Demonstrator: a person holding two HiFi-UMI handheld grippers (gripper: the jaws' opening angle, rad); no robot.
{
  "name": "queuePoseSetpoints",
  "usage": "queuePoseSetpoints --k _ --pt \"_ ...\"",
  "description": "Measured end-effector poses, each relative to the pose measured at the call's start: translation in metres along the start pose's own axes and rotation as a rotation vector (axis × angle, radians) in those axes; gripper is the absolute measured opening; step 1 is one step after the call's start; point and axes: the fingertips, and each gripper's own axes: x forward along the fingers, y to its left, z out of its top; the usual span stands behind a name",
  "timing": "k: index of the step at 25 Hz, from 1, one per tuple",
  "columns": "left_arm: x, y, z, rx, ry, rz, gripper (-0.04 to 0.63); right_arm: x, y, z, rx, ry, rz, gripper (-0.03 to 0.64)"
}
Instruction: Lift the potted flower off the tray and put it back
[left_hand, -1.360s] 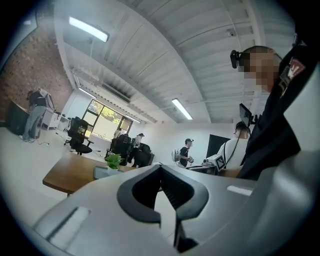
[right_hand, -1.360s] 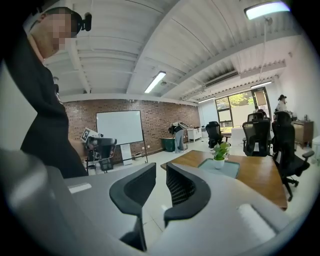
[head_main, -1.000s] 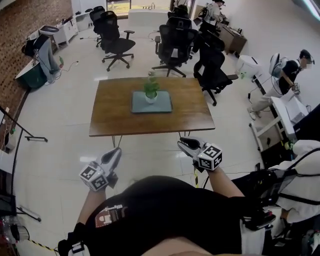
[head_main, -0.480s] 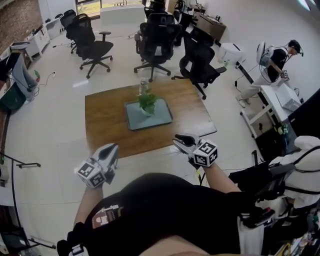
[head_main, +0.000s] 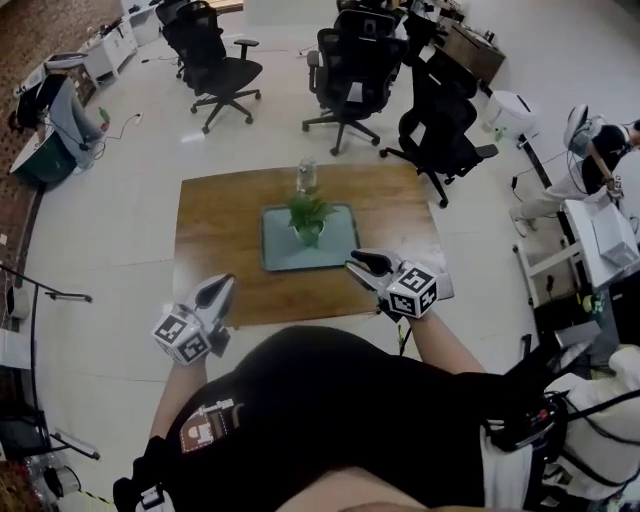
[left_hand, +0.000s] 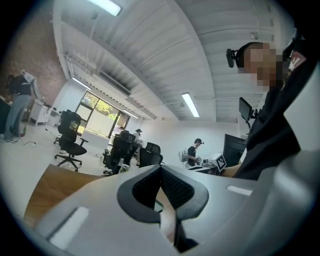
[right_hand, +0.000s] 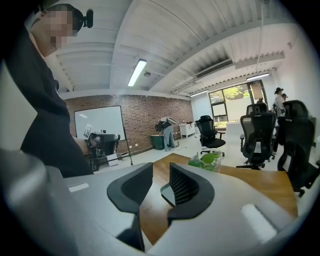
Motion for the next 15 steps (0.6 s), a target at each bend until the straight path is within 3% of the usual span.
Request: queuePoseSetpoints --k 8,15 --pt "0.079 -0.007 -0.001 -0.029 -0.02 0.12 0.0 0.024 -0.078 0.009 -0.066 0.033 0.17 0.14" --pt "0.122 0.014 -0.022 -0.071 0.076 0.105 0.0 0.05 -0.112 -0.008 -0.019 0.065 0.195 0.181"
